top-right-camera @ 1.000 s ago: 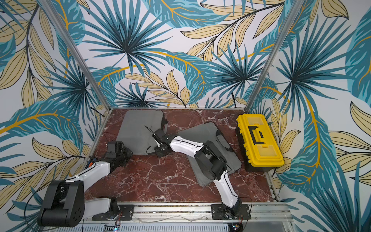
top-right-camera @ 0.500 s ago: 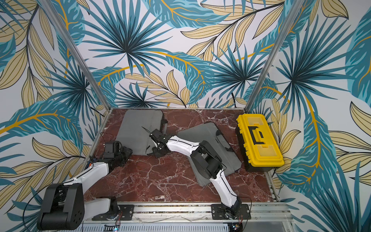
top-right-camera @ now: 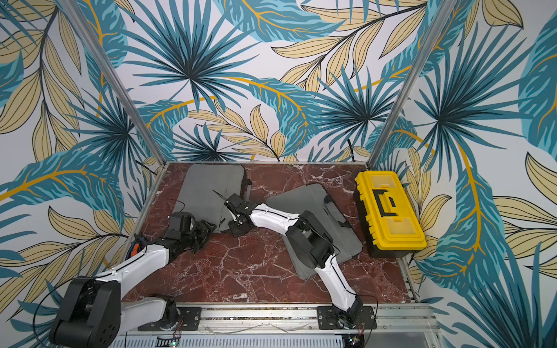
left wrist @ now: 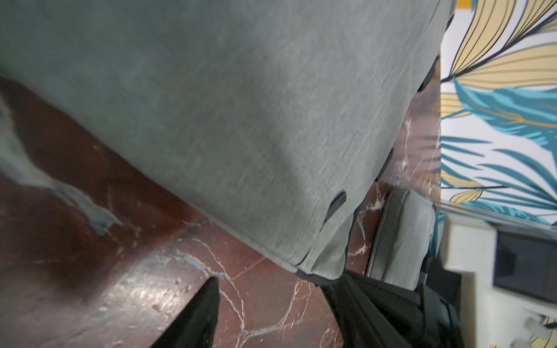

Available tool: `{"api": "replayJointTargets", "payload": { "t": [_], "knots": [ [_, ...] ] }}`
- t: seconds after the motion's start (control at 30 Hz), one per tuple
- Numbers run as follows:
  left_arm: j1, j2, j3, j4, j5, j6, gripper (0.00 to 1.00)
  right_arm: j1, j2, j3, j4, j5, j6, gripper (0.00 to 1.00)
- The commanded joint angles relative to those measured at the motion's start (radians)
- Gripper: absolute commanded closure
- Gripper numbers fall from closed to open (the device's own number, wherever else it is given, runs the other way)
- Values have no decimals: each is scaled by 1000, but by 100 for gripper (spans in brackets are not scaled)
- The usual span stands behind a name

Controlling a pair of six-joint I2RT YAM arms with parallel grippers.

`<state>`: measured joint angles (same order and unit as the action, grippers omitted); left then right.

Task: Open the zippered laptop bag and take out the laptop
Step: Unzip the zipper on the zippered laptop bag.

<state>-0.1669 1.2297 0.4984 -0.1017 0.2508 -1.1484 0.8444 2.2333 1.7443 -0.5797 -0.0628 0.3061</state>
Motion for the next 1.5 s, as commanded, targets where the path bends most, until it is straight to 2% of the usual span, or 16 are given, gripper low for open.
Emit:
{"api": "replayJointTargets", "payload": {
  "t": [0.0,0.37,0.9,1.2,1.37,1.47],
  "knots": [
    [-39,29,39,-4,27,-11,39,-2,-10,-24,27,-9,-1,100],
    [-107,94,84,17,2,-2,45,-1,-22,-46,51,-14,14,100],
    [-135,200,89,119,2,-49,59,-1,-27,-58,68,-49,16,100],
    [-135,238,85,125,-1,-57,80,-2,-30,-57,66,-68,20,100],
    [-135,243,81,125,-5,-59,96,-13,-30,-58,63,-79,34,100],
    [-134,246,78,125,-7,-58,100,-20,-34,-66,66,-91,46,100]
  ]
}}
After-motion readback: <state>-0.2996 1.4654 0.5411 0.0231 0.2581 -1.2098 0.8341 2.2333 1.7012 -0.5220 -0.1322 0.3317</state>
